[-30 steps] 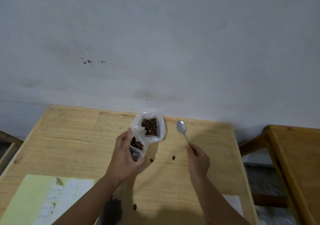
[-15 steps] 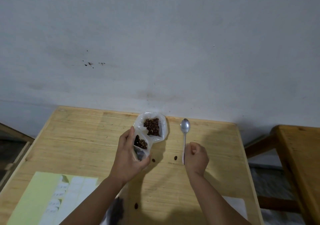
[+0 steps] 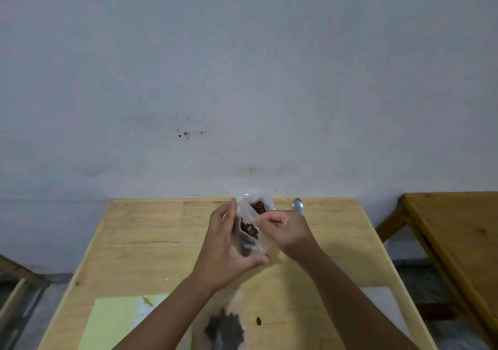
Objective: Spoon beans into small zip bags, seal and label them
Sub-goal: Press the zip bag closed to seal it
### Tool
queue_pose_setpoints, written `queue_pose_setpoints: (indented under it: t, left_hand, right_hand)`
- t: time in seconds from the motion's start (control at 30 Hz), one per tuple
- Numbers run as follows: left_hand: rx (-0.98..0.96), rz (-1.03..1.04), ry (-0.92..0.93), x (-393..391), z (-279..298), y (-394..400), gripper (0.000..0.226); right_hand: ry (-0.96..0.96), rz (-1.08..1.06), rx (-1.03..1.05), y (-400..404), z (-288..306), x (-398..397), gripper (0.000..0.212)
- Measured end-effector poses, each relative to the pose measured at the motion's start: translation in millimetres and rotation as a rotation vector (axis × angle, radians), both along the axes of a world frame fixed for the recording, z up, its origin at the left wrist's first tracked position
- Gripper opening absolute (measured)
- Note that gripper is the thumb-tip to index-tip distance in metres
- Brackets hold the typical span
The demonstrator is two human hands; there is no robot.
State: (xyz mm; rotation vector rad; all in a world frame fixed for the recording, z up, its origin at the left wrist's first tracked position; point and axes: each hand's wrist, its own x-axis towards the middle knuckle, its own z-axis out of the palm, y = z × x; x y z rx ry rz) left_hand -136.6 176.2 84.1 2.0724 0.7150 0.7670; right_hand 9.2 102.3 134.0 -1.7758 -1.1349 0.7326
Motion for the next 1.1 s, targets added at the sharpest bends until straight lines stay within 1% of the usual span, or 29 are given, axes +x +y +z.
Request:
queue_pose_setpoints:
  t: [0.07, 0.13, 0.33, 0.4, 0.47, 0.53, 0.57, 0.63, 0.73, 0.77, 0.83, 0.87, 0.97, 1.03, 1.1]
  left_hand:
    - [-0.009, 0.001, -0.031, -19, 8, 6, 0.118]
    - [0.003, 0.032, -0.064, -33, 14, 11, 0.094]
    - [-0.057, 0.161, -0.149, -60, 33, 12, 0.032]
    - [-0.097, 0.194, -0.201, -63, 40, 11, 0.018]
    - [-0.179, 0.243, -0.25, -65, 46, 9, 0.015]
    - [-0.254, 0.302, -0.293, -64, 51, 8, 0.013]
    - [-0.275, 0.321, -0.311, -64, 54, 6, 0.013]
    - [-0.311, 0.336, -0.344, -61, 57, 2, 0.014]
    - [-0.368, 0.336, -0.379, -56, 65, -5, 0.011]
    - [-0.373, 0.324, -0.383, -54, 67, -7, 0.016]
    - [-0.335, 0.28, -0.385, -52, 73, -11, 0.03]
    - [-0.281, 0.254, -0.379, -51, 75, -13, 0.032]
    - [-0.103, 0.157, -0.328, -47, 83, -16, 0.025]
    - [-0.083, 0.108, -0.29, -42, 86, -16, 0.023]
    - [-0.105, 0.087, -0.275, -38, 89, -15, 0.022]
  right_hand:
    - [-0.057, -0.02, -0.048, 2, 15, -17, 0.016]
    - [-0.067, -0.03, -0.062, 4, 28, -32, 0.013]
    - [0.007, -0.035, -0.007, -1, 50, -64, 0.015]
    - [0.05, -0.064, 0.044, -6, 52, -69, 0.016]
    - [0.167, -0.109, 0.14, -13, 51, -73, 0.019]
    - [0.268, -0.135, 0.26, -20, 49, -76, 0.034]
    - [0.285, -0.146, 0.31, -23, 47, -77, 0.038]
    - [0.253, -0.173, 0.367, -26, 46, -78, 0.04]
    - [0.133, -0.233, 0.414, -27, 48, -74, 0.037]
    - [0.098, -0.258, 0.426, -27, 49, -71, 0.036]
    - [0.055, -0.287, 0.453, -27, 51, -66, 0.038]
    - [0.044, -0.291, 0.465, -27, 52, -63, 0.038]
    - [-0.038, -0.282, 0.474, -29, 57, -51, 0.033]
    - [-0.076, -0.24, 0.448, -30, 60, -42, 0.027]
    - [-0.046, -0.195, 0.425, -32, 63, -36, 0.024]
